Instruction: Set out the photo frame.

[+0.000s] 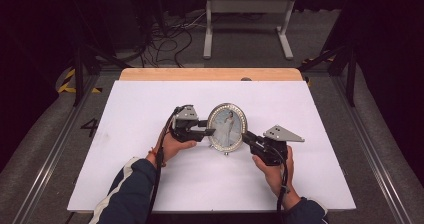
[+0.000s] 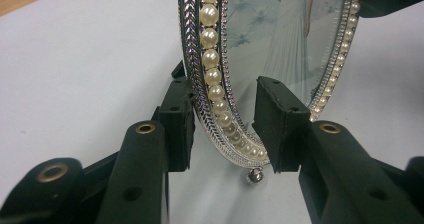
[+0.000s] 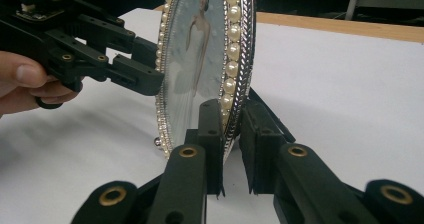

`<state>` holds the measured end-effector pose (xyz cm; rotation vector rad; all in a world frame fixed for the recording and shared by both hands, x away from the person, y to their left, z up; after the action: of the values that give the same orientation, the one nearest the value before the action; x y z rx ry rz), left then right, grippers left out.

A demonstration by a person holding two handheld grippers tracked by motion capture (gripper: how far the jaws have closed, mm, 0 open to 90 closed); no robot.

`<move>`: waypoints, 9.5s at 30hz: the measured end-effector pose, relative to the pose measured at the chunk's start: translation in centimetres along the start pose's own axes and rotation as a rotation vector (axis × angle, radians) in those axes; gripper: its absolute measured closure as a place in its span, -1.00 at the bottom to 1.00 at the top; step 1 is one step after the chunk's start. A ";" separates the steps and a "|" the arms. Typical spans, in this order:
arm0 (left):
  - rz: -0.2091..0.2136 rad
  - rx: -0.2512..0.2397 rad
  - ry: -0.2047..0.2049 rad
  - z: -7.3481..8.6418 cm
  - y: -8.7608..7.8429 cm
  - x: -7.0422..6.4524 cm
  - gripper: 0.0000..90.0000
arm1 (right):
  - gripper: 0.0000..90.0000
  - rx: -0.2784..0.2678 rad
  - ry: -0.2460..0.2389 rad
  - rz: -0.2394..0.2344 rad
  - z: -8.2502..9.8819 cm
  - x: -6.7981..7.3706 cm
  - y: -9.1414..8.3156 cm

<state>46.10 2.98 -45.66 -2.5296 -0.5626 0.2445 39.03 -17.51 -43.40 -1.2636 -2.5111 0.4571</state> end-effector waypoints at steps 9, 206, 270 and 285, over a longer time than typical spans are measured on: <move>-0.023 0.021 0.025 0.5 -0.8 0.0 0.49 | 0.77 -0.008 0.005 0.010 -0.1 -0.1 0.5; -0.349 0.041 0.083 10.0 -11.7 -2.4 -0.72 | -0.59 0.166 -0.344 0.135 4.0 -5.0 -5.1; -0.441 0.001 -0.110 15.7 -17.7 -1.1 -0.72 | -0.62 0.149 -0.227 0.264 8.3 -8.2 -10.3; -0.433 0.019 -0.104 15.8 -17.5 -1.1 -0.72 | -0.62 0.156 -0.232 0.259 8.5 -8.1 -10.1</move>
<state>34.74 23.27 -49.52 -2.3134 -1.1206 0.2189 33.11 -31.05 -47.95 -1.5578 -2.4405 0.8883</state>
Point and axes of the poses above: each handheld gripper's, and its own axes: y roughly forward along the jaws, z roughly out of its underside, x roughly to its left, the point moved 6 cm from there along y, roughly forward along the jaws, and after that the axes turned 2 degrees about -z, right-handed, at the moved point
